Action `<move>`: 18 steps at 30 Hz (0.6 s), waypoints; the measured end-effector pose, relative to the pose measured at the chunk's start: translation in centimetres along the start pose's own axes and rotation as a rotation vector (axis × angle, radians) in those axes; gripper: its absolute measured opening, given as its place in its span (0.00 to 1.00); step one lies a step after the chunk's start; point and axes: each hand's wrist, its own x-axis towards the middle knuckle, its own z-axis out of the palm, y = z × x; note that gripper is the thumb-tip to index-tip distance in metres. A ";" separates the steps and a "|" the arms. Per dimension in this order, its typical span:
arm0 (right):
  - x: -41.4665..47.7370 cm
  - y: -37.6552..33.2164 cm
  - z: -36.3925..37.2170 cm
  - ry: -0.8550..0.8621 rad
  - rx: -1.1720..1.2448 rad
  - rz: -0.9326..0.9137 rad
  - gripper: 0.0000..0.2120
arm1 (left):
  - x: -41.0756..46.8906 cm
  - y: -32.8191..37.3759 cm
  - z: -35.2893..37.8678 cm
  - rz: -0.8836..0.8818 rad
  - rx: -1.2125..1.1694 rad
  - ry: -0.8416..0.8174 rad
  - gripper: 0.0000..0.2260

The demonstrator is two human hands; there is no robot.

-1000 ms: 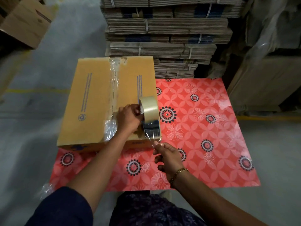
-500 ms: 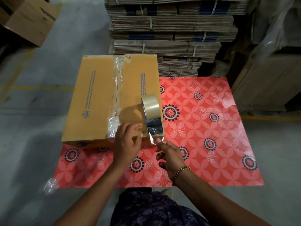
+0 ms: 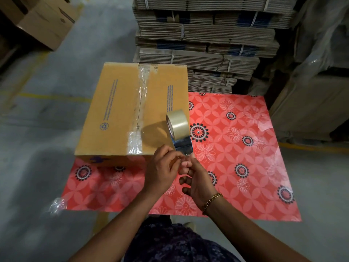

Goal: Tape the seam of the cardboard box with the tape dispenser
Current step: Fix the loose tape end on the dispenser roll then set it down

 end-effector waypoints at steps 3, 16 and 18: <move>-0.1 0.3 -1.6 -0.007 0.104 -0.006 0.32 | -0.1 0.0 0.1 -0.050 -0.052 -0.005 0.03; 2.4 -2.5 -5.6 0.066 -1.006 -0.844 0.11 | -0.6 0.4 0.4 -0.192 -0.234 -0.042 0.05; 2.6 -3.0 -5.7 0.057 -1.069 -0.892 0.08 | -0.7 0.5 0.5 -0.222 -0.251 -0.036 0.05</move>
